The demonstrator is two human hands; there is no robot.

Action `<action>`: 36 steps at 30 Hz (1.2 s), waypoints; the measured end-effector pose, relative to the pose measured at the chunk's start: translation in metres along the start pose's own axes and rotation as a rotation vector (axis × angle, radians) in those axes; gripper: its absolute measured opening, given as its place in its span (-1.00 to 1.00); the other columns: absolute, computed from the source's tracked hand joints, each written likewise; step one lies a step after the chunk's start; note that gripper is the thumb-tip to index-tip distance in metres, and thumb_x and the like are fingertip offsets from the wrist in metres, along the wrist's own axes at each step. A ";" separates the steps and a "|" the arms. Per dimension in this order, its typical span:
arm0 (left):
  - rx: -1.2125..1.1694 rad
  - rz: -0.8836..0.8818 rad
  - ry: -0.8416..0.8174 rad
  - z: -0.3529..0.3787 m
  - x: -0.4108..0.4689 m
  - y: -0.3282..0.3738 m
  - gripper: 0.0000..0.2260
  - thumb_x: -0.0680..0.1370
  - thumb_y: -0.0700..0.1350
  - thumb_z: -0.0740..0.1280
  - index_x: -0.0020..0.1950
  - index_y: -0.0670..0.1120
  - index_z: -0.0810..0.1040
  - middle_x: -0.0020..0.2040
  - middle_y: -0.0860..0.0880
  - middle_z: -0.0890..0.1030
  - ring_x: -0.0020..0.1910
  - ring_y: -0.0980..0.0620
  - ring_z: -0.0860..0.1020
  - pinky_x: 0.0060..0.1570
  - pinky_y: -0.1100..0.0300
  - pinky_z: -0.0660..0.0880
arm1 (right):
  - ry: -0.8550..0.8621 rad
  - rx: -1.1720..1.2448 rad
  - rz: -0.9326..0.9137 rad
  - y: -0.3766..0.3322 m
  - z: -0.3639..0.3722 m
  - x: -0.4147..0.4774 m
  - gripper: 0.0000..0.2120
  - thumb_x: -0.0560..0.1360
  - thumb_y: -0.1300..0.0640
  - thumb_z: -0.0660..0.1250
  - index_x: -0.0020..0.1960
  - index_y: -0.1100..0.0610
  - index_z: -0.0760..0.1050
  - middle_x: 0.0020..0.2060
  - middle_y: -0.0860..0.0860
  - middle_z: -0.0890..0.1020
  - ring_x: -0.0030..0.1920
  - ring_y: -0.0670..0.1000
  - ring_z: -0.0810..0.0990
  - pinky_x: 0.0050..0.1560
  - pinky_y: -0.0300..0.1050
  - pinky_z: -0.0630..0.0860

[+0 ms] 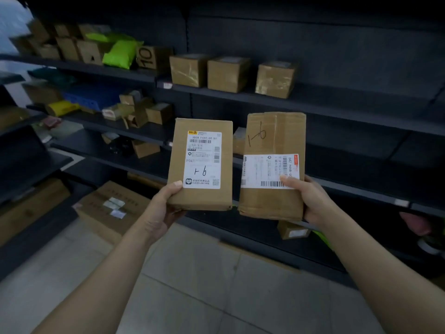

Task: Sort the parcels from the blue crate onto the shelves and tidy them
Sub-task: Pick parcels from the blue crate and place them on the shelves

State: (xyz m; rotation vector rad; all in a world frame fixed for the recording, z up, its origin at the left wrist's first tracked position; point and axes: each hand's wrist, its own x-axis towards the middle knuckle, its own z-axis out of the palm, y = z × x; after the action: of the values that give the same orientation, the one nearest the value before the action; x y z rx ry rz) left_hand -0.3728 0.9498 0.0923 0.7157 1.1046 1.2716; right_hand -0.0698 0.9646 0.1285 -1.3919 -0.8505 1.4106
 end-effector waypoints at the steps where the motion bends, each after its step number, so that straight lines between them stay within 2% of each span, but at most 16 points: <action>1: -0.001 -0.001 -0.013 -0.004 0.008 0.008 -0.86 0.55 -0.04 0.25 0.03 -0.03 0.55 -0.18 0.05 0.70 -0.11 0.05 0.58 -0.03 0.13 0.51 | 0.008 0.003 -0.004 -0.003 0.009 0.004 -0.54 0.41 0.09 0.49 0.26 0.01 0.46 0.00 0.05 0.71 0.02 0.12 0.68 -0.07 0.14 0.62; 3: -0.003 -0.002 -0.030 -0.013 0.026 0.024 -0.82 0.51 -0.01 0.31 0.06 -0.03 0.55 -0.12 0.01 0.69 -0.06 0.03 0.58 0.00 0.10 0.52 | 0.031 0.014 -0.028 -0.011 0.027 0.010 -0.54 0.41 0.11 0.49 0.27 0.02 0.44 0.01 0.06 0.70 0.00 0.10 0.67 -0.20 0.04 0.61; 5: 0.015 0.001 -0.058 -0.021 0.043 0.040 -0.72 0.45 0.04 0.36 0.11 -0.03 0.55 -0.05 -0.01 0.67 -0.04 0.02 0.58 0.04 0.08 0.52 | 0.053 0.019 -0.062 -0.018 0.044 0.018 -0.52 0.41 0.12 0.49 0.29 0.05 0.44 0.01 0.05 0.69 -0.01 0.09 0.67 -0.23 -0.02 0.58; 8: 0.024 0.010 -0.109 -0.031 0.066 0.060 -0.79 0.49 0.02 0.32 0.07 -0.01 0.55 -0.10 0.02 0.68 -0.05 0.03 0.56 0.11 0.06 0.48 | 0.060 0.035 -0.089 -0.027 0.066 0.031 -0.57 0.44 0.13 0.47 0.27 0.05 0.46 0.00 0.04 0.70 -0.02 0.06 0.68 -0.22 -0.03 0.57; 14: 0.043 0.023 -0.129 -0.050 0.103 0.086 -0.63 0.35 0.08 0.34 0.11 -0.01 0.55 0.07 -0.05 0.64 0.07 -0.03 0.53 0.17 0.01 0.48 | 0.055 0.035 -0.099 -0.037 0.099 0.065 -0.50 0.41 0.11 0.49 0.32 0.05 0.46 0.01 0.04 0.71 0.03 0.08 0.68 -0.11 0.03 0.59; 16: 0.037 0.031 -0.122 -0.051 0.116 0.090 -0.65 0.36 0.07 0.34 0.11 -0.01 0.55 0.04 -0.04 0.65 0.07 -0.03 0.54 0.15 0.00 0.48 | 0.046 0.033 -0.102 -0.041 0.105 0.077 -0.51 0.41 0.11 0.49 0.32 0.06 0.47 0.00 0.03 0.71 0.02 0.07 0.68 -0.11 0.02 0.60; 19: 0.025 0.050 -0.110 -0.043 0.132 0.093 -0.79 0.48 0.02 0.32 0.07 -0.01 0.54 -0.06 0.00 0.67 0.00 -0.01 0.55 0.17 -0.01 0.45 | 0.038 0.036 -0.110 -0.049 0.104 0.095 -0.47 0.41 0.10 0.50 0.34 0.04 0.45 0.02 0.02 0.71 0.02 0.05 0.69 -0.14 -0.01 0.60; 21: 0.020 0.052 -0.123 -0.035 0.143 0.093 -0.79 0.49 0.02 0.32 0.08 -0.01 0.54 -0.07 0.01 0.69 0.01 -0.01 0.55 0.19 -0.01 0.44 | 0.034 0.036 -0.117 -0.054 0.097 0.105 -0.45 0.40 0.09 0.50 0.35 0.04 0.44 0.03 0.02 0.71 0.02 0.05 0.69 -0.14 0.00 0.61; 24: 0.031 0.055 -0.160 -0.012 0.159 0.092 -0.65 0.36 0.07 0.34 0.12 0.01 0.55 -0.01 0.00 0.68 0.07 -0.03 0.54 0.23 -0.02 0.45 | 0.039 0.035 -0.140 -0.066 0.079 0.115 -0.52 0.42 0.11 0.48 0.31 0.04 0.45 -0.02 0.01 0.72 -0.01 0.04 0.69 -0.14 -0.02 0.60; 28: 0.049 0.075 -0.214 0.030 0.177 0.085 -0.65 0.35 0.07 0.32 0.11 0.02 0.54 -0.03 0.02 0.68 0.03 0.00 0.55 0.19 0.00 0.46 | 0.089 0.039 -0.170 -0.081 0.041 0.126 -0.52 0.41 0.11 0.49 0.29 0.05 0.46 -0.05 0.00 0.73 -0.02 0.03 0.70 -0.10 0.01 0.61; 31: 0.050 0.063 -0.280 0.066 0.190 0.078 -0.61 0.36 0.08 0.31 0.17 0.03 0.52 0.07 -0.01 0.65 0.07 -0.02 0.54 0.22 -0.02 0.44 | 0.144 0.043 -0.189 -0.092 0.007 0.129 -0.56 0.41 0.10 0.49 0.25 0.03 0.48 -0.06 -0.02 0.73 -0.04 0.03 0.71 -0.10 0.02 0.61; 34: 0.035 0.041 -0.338 0.104 0.202 0.072 -0.63 0.36 0.07 0.33 0.15 0.02 0.54 0.06 -0.04 0.65 0.05 -0.02 0.55 0.19 -0.04 0.46 | 0.208 0.064 -0.190 -0.101 -0.027 0.129 -0.50 0.38 0.08 0.51 0.28 0.01 0.47 -0.03 0.01 0.72 -0.01 0.07 0.70 -0.03 0.10 0.62; 36: 0.040 0.032 -0.379 0.130 0.209 0.071 -0.62 0.36 0.06 0.33 0.15 0.01 0.53 0.05 -0.04 0.65 0.00 -0.01 0.56 0.13 -0.01 0.48 | 0.258 0.084 -0.202 -0.107 -0.048 0.127 -0.47 0.38 0.10 0.51 0.31 0.04 0.46 -0.01 0.03 0.72 -0.02 0.08 0.71 -0.06 0.08 0.63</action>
State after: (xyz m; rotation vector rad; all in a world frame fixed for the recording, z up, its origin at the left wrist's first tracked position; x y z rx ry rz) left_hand -0.2925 1.1860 0.1510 0.9625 0.8123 1.0858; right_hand 0.0058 1.1105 0.1821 -1.3482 -0.7324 1.0751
